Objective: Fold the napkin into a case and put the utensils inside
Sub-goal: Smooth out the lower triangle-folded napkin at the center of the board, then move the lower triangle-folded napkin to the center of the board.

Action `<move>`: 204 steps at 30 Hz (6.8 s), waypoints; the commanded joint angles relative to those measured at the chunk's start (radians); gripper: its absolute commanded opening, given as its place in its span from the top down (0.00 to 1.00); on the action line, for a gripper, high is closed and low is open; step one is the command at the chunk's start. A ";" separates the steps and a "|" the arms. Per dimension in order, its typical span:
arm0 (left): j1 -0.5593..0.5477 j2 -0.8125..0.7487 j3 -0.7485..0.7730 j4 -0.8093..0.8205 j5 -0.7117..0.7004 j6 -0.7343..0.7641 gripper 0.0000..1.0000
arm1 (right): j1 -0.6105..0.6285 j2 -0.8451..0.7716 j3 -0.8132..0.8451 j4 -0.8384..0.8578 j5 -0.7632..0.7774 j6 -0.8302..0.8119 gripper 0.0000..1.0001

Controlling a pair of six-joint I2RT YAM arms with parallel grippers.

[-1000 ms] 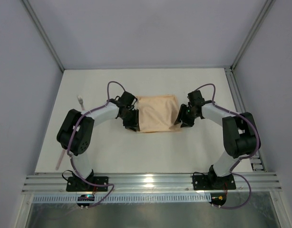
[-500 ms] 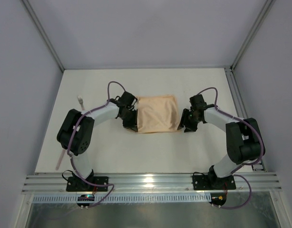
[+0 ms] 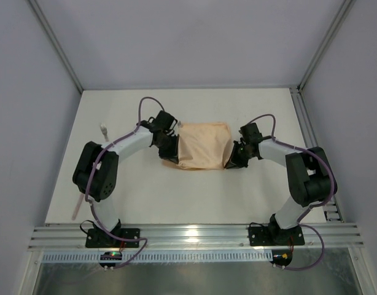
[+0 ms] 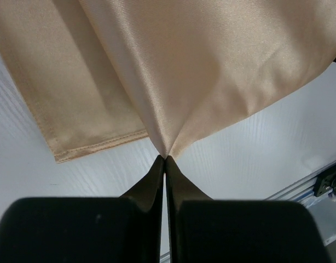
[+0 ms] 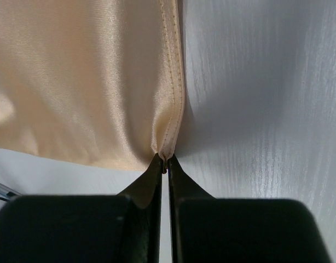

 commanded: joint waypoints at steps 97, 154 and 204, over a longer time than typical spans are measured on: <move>0.411 0.052 -0.130 0.065 0.032 0.261 0.79 | 0.706 0.524 0.850 0.047 0.414 -0.345 0.50; 0.411 -0.052 -0.216 0.032 0.096 0.308 1.00 | 0.648 0.510 0.985 -0.027 0.236 -0.039 0.97; 0.410 -0.132 -0.016 -0.105 0.087 0.391 0.60 | 0.551 0.160 0.638 0.011 0.171 -0.062 0.47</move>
